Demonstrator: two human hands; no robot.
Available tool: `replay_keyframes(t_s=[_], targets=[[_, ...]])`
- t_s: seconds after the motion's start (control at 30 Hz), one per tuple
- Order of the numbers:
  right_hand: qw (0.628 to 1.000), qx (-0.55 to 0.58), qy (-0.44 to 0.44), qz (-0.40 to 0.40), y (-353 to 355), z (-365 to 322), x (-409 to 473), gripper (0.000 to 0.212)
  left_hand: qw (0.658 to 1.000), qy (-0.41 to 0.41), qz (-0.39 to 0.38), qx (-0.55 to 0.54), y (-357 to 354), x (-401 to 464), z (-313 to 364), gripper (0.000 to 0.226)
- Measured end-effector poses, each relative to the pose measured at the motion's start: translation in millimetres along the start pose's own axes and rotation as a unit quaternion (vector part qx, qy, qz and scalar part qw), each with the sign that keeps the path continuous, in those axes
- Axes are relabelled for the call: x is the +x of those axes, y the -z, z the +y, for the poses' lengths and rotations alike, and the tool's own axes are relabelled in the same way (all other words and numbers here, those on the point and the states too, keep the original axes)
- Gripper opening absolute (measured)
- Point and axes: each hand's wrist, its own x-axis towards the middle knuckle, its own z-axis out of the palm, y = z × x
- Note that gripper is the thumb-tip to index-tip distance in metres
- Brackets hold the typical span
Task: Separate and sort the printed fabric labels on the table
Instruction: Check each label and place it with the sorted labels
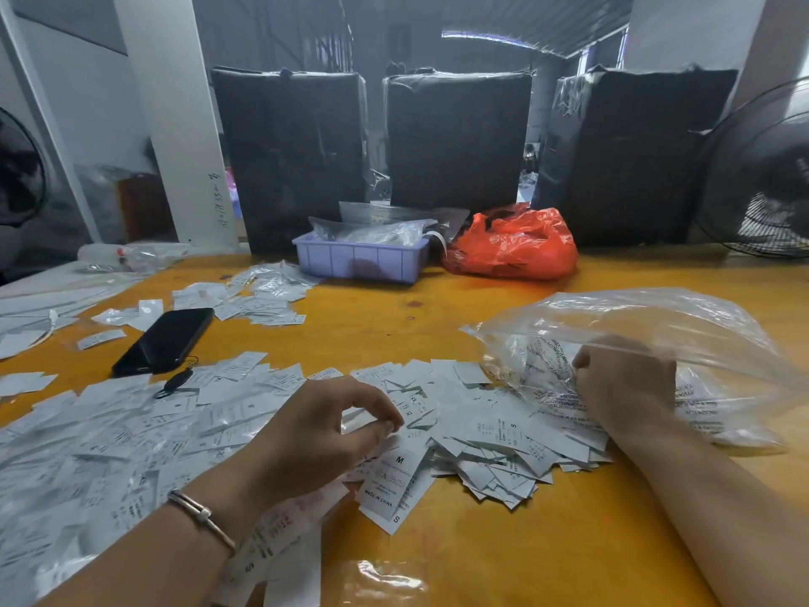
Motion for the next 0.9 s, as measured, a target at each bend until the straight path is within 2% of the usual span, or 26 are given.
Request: replay_keyframes(t_s=[0.13, 0.3, 0.53, 0.6, 0.7, 0.73, 0.8, 0.83, 0.9], targets=[[0.996, 0.057, 0.012, 0.070, 4.8, -0.1, -2.3, 0.018, 1.000, 0.005, -0.011, 0.004, -1.1, 0.3, -1.5, 0.011], [0.989, 0.097, 0.027, 0.109, 4.6, -1.8, -4.5, 0.013, 1.000, 0.017, -0.019, -0.003, -2.0, -0.2, -2.4, 0.009], [0.971, 0.194, 0.016, 0.140, 8.4, -8.0, -9.5, 0.010, 1.000, 0.002, -0.002, 0.009, -1.2, 0.1, 0.9, 0.011], [0.958, 0.256, 0.023, 0.126, 12.5, -15.6, -15.7, 0.019, 1.000, -0.001, 0.009, 0.011, -1.0, 0.4, 1.0, 0.011], [0.914, 0.397, 0.072, 0.034, 21.6, -32.5, -29.2, 0.019, 1.000, -0.011, 0.025, 0.003, -1.8, 1.7, -0.2, 0.015], [0.878, 0.469, 0.090, -0.027, 25.6, -38.6, -35.3, 0.015, 1.000, -0.014, 0.025, -0.003, -2.2, 2.6, -0.5, 0.016], [0.780, 0.586, 0.124, -0.180, 30.3, -47.0, -46.4, 0.007, 0.999, -0.017, 0.020, -0.027, -3.0, 4.1, -1.0, 0.033], [0.745, 0.604, 0.143, -0.242, 30.8, -49.7, -50.6, 0.012, 0.999, -0.018, 0.018, -0.042, -3.1, 4.6, -0.9, 0.044], [0.705, 0.610, 0.171, -0.320, 30.0, -54.1, -57.0, 0.024, 0.997, -0.027, 0.009, -0.069, -2.8, 4.7, 0.8, 0.060]])
